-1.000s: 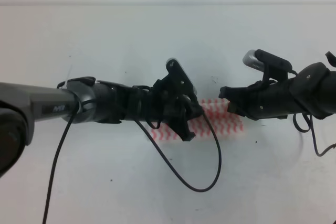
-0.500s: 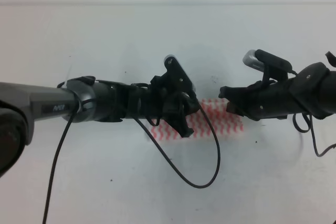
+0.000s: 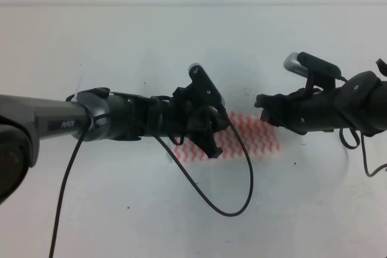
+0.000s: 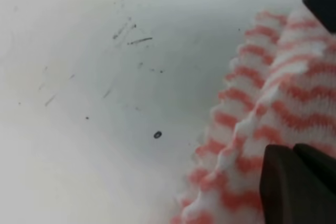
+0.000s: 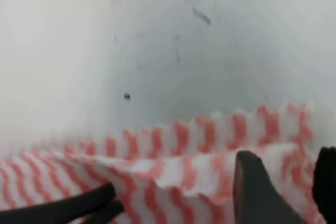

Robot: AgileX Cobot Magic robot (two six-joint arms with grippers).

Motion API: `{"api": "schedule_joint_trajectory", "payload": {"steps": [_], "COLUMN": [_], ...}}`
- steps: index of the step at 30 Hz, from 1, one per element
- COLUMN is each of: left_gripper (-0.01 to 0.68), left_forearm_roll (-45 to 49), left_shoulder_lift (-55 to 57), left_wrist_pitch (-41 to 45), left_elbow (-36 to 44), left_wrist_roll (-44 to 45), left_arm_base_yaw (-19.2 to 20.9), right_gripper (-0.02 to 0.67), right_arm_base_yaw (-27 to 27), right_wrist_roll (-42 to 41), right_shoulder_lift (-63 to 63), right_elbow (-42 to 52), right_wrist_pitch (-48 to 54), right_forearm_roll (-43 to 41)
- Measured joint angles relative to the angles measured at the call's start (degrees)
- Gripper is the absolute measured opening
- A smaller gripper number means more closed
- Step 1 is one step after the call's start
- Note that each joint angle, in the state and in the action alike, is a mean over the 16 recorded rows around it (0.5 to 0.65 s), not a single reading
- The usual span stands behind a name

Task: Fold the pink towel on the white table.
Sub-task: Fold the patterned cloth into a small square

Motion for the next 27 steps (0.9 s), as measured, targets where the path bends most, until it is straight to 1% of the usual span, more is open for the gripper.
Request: {"api": "schedule_joint_trajectory", "payload": {"steps": [7, 20, 27], "left_gripper": [0.0, 0.0, 0.0], "left_forearm_roll": [1.88, 13.8, 15.76], "left_shoulder_lift": [0.02, -0.14, -0.24], "left_wrist_pitch": [-0.07, 0.52, 0.98], "left_elbow": [0.08, 0.2, 0.1], "left_wrist_roll": [-2.78, -16.79, -18.78], "left_arm_base_yaw": [0.0, 0.02, 0.04], "right_gripper": [0.023, 0.013, 0.009], "right_arm_base_yaw": [0.0, 0.0, 0.0], "right_wrist_roll": [-0.02, -0.03, -0.08], "right_shoulder_lift": [-1.26, -2.29, -1.88], "right_elbow": [0.0, 0.01, 0.01], "right_wrist_pitch": [-0.8, 2.35, 3.31], "right_forearm_roll": [-0.51, -2.5, -3.11]}}
